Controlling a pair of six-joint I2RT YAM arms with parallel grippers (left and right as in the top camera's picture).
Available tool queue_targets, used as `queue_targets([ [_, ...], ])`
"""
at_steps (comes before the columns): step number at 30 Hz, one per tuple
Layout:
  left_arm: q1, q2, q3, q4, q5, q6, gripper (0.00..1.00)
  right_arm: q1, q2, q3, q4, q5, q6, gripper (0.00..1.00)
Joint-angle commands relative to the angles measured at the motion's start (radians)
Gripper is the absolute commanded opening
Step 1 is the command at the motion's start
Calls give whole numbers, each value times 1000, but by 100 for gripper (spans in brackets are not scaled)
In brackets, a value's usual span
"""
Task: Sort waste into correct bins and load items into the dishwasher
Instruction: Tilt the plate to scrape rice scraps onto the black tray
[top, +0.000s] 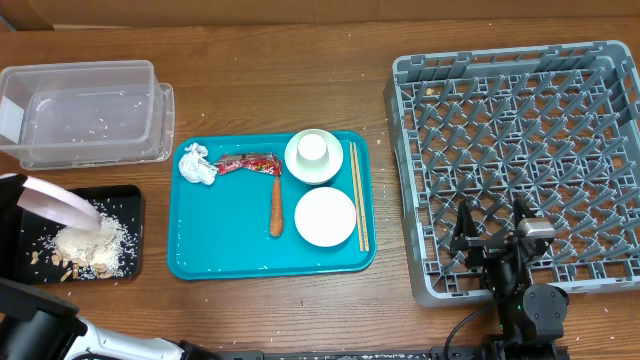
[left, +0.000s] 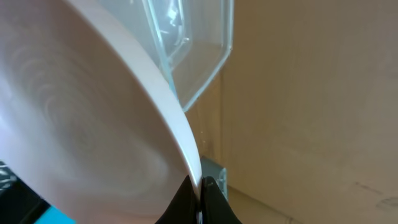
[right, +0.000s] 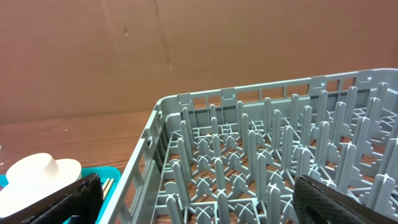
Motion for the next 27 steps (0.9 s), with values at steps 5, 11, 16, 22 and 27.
queue_targets([
  [5,2,-29,24,-33,76,80,4,-2,-5,-10,6,5,3,100],
  [11,2,-29,23,-68,125,76,4,-2,-5,-10,6,5,3,100],
  [16,2,-29,24,-97,132,90,4,-2,-5,-10,6,5,3,100],
  [22,2,-32,24,-142,204,159,4,-2,-5,-10,6,5,3,100],
  [27,1,-41,24,-229,188,195,4,-2,-5,-10,6,5,3,100],
])
